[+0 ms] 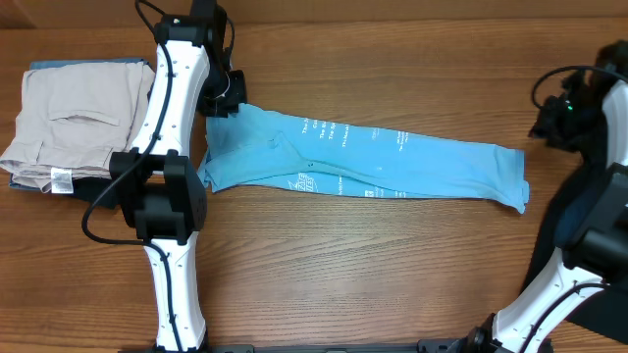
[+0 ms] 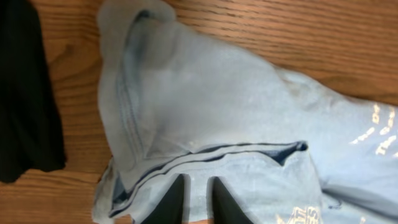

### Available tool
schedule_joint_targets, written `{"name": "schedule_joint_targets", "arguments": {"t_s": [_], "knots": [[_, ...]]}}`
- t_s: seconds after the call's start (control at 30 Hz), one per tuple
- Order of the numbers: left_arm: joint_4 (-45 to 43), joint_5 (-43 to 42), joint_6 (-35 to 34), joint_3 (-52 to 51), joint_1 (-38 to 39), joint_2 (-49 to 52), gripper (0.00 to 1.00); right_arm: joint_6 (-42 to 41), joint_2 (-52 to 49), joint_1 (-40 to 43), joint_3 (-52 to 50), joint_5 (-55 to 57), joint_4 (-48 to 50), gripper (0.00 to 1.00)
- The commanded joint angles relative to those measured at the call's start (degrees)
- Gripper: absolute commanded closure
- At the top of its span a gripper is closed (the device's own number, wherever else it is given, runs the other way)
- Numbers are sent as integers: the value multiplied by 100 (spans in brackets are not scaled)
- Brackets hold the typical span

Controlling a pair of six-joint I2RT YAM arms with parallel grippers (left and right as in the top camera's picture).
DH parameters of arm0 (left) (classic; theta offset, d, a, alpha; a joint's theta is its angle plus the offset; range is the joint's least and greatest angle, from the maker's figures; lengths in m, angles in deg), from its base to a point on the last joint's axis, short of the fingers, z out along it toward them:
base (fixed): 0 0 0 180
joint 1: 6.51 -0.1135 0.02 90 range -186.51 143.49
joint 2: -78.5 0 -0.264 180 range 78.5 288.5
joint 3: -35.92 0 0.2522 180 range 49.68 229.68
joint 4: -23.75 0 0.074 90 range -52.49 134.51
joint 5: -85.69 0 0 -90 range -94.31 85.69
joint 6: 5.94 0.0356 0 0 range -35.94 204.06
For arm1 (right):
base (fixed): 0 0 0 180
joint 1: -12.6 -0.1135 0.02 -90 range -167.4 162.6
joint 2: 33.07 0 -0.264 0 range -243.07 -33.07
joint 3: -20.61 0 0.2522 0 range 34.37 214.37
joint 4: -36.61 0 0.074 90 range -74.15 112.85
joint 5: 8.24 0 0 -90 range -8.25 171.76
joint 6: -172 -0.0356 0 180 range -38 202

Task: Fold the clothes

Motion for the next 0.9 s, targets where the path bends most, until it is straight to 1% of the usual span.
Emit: {"name": "schedule_joint_targets", "arguments": {"t_s": [0.0,0.03,0.1,0.17,0.23,0.27,0.37,0.4,0.43,0.47,0.5,0.53,0.57,0.73,0.8,0.87], "knots": [[20,-208,20,122,-31,-109,61,15,125,372,-214,-151,-17,38],[4,-205,20,122,-31,-107,53,37,122,437,-402,-275,109,31],[-24,-208,20,122,-31,-107,48,109,125,455,-758,-459,339,26],[-44,-205,22,122,-31,-107,47,188,122,422,-1355,-483,750,25],[-39,-201,26,122,-31,-107,46,190,125,396,-1711,-560,1102,25],[-42,-199,46,122,-31,-107,46,396,122,382,-2004,-946,1388,20],[-42,-199,46,122,-31,-107,46,461,122,356,-2564,-1104,1915,21],[-39,-197,46,122,-31,-107,46,463,122,356,-2776,-1106,2146,26],[-42,-195,46,122,-31,-107,46,463,122,358,-2876,-1132,2240,33],[-42,-192,44,122,-31,-107,46,463,122,356,-2951,-1246,2306,66],[-42,-192,42,122,-22,-107,46,466,125,356,-2949,-1547,2330,86],[-42,-195,42,122,-26,-107,46,466,125,358,-2916,-1784,2356,93],[-39,-195,42,122,-31,-107,47,463,125,372,-2776,-1849,2332,96],[-15,-205,42,195,-31,-111,52,466,125,693,-2009,-1757,1989,96],[-7,-208,35,197,48,-111,53,466,125,960,-1679,-1602,1812,96],[7,-205,17,197,66,-118,49,490,125,1279,-1462,-1569,1707,96]]}}
